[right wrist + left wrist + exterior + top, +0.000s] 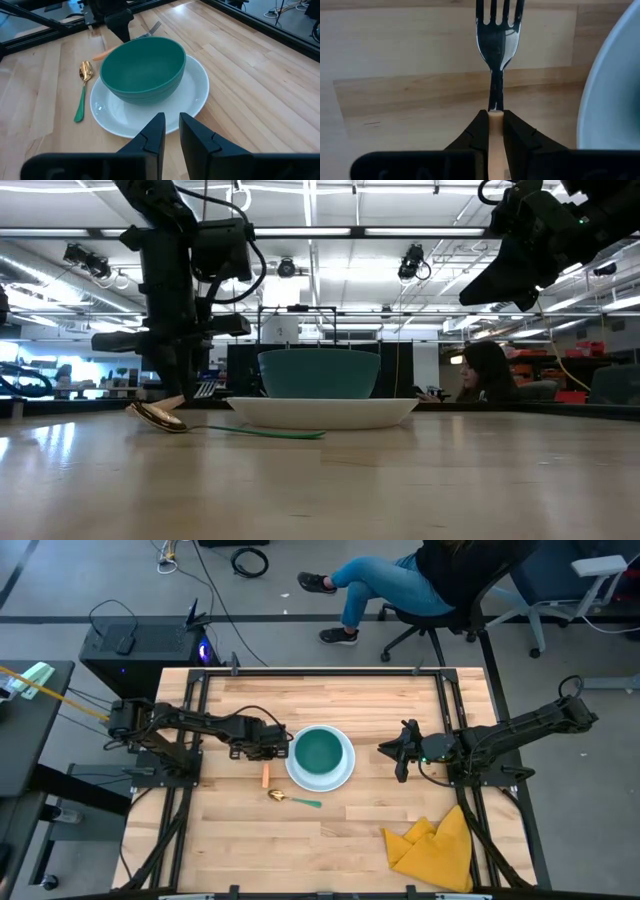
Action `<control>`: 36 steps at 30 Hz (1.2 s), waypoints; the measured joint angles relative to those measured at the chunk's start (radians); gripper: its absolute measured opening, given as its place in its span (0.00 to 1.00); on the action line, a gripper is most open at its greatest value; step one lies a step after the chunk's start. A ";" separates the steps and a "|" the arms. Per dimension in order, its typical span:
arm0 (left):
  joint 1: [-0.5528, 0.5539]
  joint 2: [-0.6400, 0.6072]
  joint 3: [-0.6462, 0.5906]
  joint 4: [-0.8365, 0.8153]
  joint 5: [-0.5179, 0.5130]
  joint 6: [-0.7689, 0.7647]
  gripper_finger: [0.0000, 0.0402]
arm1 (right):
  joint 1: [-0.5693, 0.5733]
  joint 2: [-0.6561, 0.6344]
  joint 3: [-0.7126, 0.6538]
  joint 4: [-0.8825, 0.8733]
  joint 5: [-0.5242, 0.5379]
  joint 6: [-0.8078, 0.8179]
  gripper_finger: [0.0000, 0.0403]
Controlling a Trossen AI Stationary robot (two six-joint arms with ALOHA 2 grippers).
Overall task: Set table place
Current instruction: Put the orange fork on the left of the white plate
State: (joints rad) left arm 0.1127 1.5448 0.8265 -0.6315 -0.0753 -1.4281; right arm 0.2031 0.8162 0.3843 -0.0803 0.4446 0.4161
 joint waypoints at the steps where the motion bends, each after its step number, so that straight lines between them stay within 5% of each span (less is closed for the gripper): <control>1: 0.000 0.000 0.000 0.000 0.000 0.000 0.10 | 0.000 0.000 0.000 0.000 0.000 0.000 0.16; 29: 0.029 0.002 0.000 0.000 0.025 0.050 0.10 | 0.000 0.000 0.000 0.000 0.000 0.000 0.16; 36: 0.055 0.082 0.002 0.040 0.076 0.078 0.10 | 0.000 0.000 0.000 0.000 0.000 0.000 0.16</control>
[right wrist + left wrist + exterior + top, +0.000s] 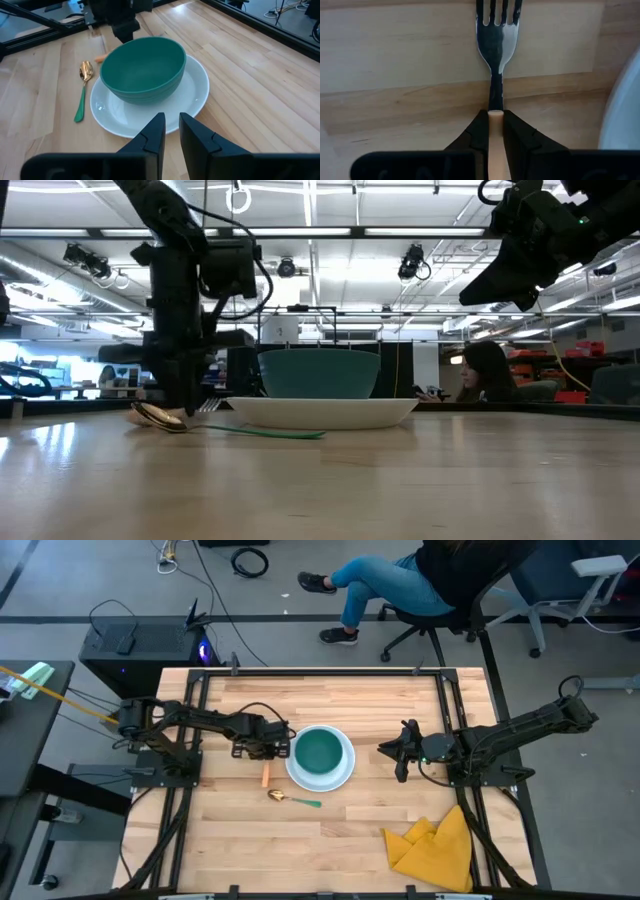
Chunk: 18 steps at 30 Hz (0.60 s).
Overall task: Set table place
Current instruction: Put the orange fork on the left of the white plate
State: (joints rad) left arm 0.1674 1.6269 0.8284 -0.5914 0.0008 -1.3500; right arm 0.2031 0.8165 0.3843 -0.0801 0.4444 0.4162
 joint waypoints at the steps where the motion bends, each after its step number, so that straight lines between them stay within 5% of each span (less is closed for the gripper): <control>1: 0.001 0.006 0.002 0.007 0.010 0.005 0.10 | 0.000 0.000 0.000 0.000 0.000 0.000 0.16; 18: 0.006 0.008 0.000 0.011 0.016 -0.004 0.14 | 0.000 0.000 0.000 0.000 0.000 0.000 0.16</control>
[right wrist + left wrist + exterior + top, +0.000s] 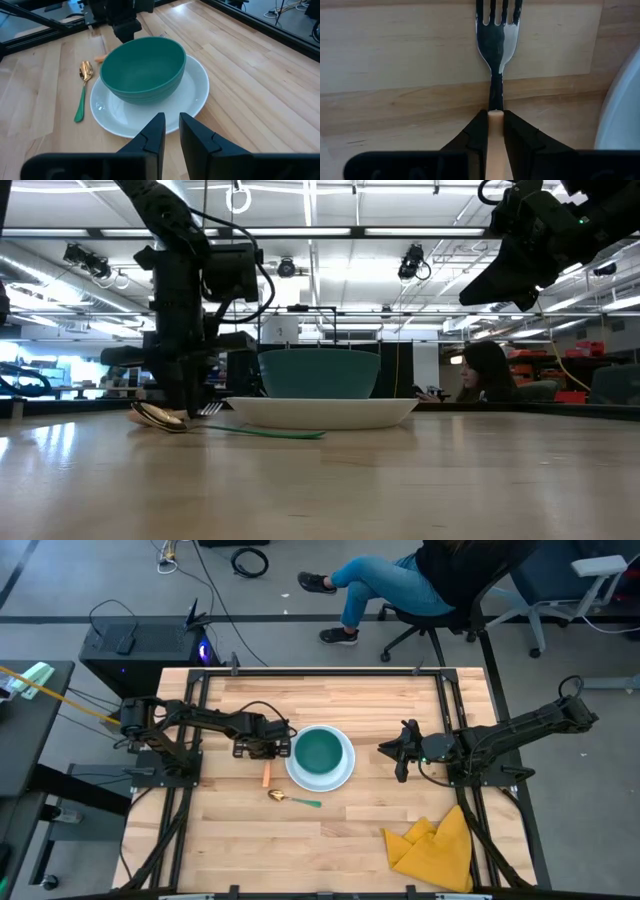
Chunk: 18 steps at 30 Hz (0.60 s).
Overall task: Set table place
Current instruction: Put the orange fork on the left of the white plate
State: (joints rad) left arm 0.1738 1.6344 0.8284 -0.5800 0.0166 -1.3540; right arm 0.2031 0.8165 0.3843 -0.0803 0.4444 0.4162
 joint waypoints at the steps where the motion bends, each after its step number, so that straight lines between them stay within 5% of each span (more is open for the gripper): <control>1: 0.000 0.000 0.000 0.000 0.000 0.000 0.15 | 0.000 0.000 0.000 0.000 0.000 0.000 0.16; 18: 0.000 0.000 -0.001 0.002 0.000 0.006 0.20 | 0.000 0.000 0.000 0.000 0.000 0.000 0.16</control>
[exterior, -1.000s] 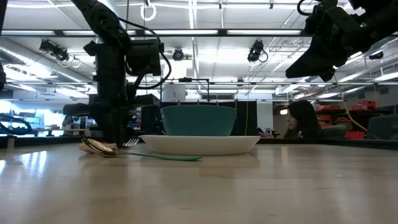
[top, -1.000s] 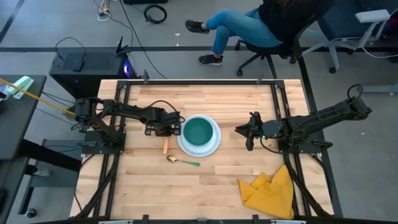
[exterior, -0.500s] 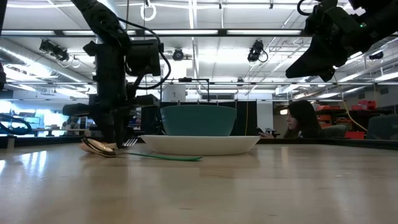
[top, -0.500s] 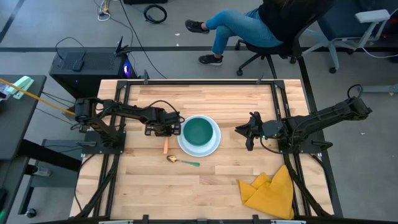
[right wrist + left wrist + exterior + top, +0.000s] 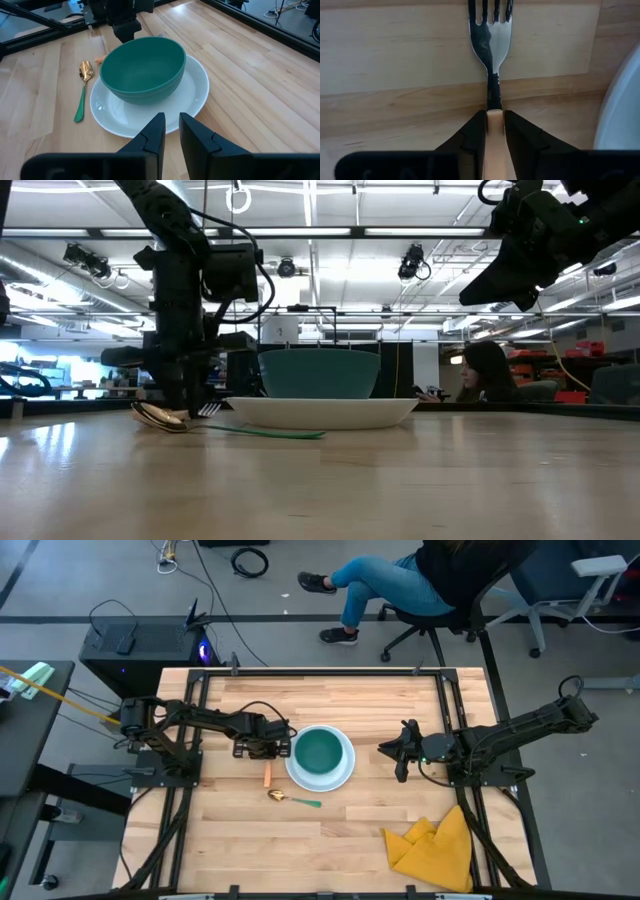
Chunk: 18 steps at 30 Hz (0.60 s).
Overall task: Set table place
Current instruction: Put the orange fork on the left of the white plate
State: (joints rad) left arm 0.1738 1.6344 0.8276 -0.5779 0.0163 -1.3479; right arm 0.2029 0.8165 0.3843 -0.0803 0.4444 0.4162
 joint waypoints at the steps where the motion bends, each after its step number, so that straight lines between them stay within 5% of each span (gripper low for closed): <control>1: 0.000 0.000 0.000 0.001 0.000 0.000 0.21 | 0.000 0.000 0.000 0.000 0.000 0.000 0.16; 18: 0.000 0.000 0.000 0.000 0.000 0.002 0.25 | 0.000 0.000 0.000 0.000 0.000 0.000 0.16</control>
State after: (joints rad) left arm 0.1738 1.6348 0.8276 -0.5781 0.0166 -1.3460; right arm 0.2029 0.8165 0.3843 -0.0803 0.4444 0.4160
